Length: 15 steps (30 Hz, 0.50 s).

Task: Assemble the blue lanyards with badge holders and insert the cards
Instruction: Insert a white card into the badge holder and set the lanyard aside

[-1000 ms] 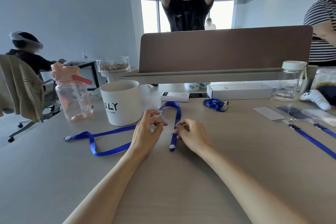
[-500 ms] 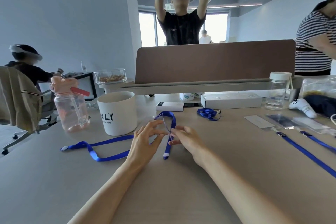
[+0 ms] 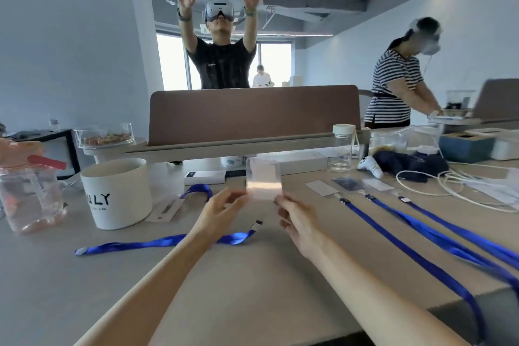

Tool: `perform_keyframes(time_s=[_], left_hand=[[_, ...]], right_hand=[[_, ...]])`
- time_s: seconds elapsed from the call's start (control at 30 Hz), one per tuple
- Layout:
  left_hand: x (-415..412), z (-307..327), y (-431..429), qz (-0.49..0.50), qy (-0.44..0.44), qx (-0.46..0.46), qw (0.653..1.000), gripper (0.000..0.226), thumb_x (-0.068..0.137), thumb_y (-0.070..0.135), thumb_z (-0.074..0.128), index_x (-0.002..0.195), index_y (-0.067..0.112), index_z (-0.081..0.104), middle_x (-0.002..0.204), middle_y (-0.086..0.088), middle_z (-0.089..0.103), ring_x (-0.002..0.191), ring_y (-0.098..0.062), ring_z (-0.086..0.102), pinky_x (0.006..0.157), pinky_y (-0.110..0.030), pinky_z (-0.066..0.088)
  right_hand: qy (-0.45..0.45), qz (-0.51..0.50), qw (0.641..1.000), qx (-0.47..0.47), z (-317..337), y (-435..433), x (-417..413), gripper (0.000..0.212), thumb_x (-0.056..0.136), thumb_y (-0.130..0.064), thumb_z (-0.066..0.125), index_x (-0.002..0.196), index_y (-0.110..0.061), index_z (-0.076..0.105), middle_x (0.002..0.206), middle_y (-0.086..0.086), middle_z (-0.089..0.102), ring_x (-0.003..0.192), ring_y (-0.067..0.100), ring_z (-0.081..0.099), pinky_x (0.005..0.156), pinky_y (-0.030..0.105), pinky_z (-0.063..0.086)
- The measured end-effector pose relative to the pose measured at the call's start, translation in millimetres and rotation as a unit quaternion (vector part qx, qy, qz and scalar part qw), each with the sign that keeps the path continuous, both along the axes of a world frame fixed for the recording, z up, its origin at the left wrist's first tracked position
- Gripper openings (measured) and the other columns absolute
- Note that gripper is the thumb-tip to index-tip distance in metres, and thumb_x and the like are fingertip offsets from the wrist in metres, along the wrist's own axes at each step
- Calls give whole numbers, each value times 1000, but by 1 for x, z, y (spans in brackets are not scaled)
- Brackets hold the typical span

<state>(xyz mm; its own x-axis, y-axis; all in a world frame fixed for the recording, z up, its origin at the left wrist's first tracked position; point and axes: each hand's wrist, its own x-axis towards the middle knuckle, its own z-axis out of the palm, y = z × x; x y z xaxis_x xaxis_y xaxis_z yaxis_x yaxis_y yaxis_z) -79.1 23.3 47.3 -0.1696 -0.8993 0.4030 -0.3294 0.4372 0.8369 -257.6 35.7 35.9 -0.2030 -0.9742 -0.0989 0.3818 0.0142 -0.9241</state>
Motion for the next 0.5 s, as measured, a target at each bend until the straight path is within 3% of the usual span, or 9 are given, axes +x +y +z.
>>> perform_keyframes(time_s=[0.1, 0.17, 0.23, 0.33, 0.43, 0.5], left_hand=[[-44, 11, -3, -34, 49, 56, 997, 11, 91, 12, 62, 101, 16, 62, 83, 4, 66, 78, -9, 60, 60, -9, 42], [-68, 13, -5, -58, 79, 85, 992, 34, 88, 8, 65, 119, 11, 51, 81, 1, 65, 65, -3, 60, 52, -6, 40], [-88, 11, -10, -67, 96, 111, 987, 52, 88, 9, 66, 131, 14, 38, 85, -5, 66, 61, -5, 59, 53, -11, 41], [-111, 1, -24, -58, 89, 139, 985, 70, 89, 11, 66, 144, 14, 24, 90, -9, 65, 65, -12, 55, 58, -20, 39], [-124, -11, -40, -17, 104, 167, 980, 77, 89, 10, 64, 150, 15, 16, 85, -4, 65, 65, -13, 56, 56, -25, 40], [-127, -20, -54, -2, 82, 177, 981, 73, 91, 11, 62, 149, 15, 18, 81, -3, 65, 63, -14, 57, 54, -26, 43]], right_hand=[[9, -37, 999, -7, 4, 12, -32, 12, 88, -14, 68, 100, -10, 71, 84, 4, 70, 68, 12, 62, 61, 23, 39], [4, -43, 999, -22, 5, 21, -54, 16, 91, -16, 65, 104, -6, 70, 83, 7, 70, 64, 15, 61, 57, 23, 38], [5, 4, 1000, -29, 6, 32, -73, 24, 96, -20, 58, 114, -5, 66, 91, 12, 71, 69, 21, 63, 59, 26, 41], [45, 83, 995, -4, -2, 46, -90, 25, 96, -19, 58, 120, -9, 60, 104, 14, 72, 96, 29, 68, 70, 30, 49], [44, 45, 998, 15, -16, 44, -99, 29, 95, -12, 59, 122, -14, 51, 93, 9, 71, 91, 25, 70, 89, 37, 54], [82, -5, 996, 23, -23, 36, -106, 25, 97, -18, 56, 122, -19, 51, 88, 4, 67, 85, 19, 66, 85, 34, 53]])
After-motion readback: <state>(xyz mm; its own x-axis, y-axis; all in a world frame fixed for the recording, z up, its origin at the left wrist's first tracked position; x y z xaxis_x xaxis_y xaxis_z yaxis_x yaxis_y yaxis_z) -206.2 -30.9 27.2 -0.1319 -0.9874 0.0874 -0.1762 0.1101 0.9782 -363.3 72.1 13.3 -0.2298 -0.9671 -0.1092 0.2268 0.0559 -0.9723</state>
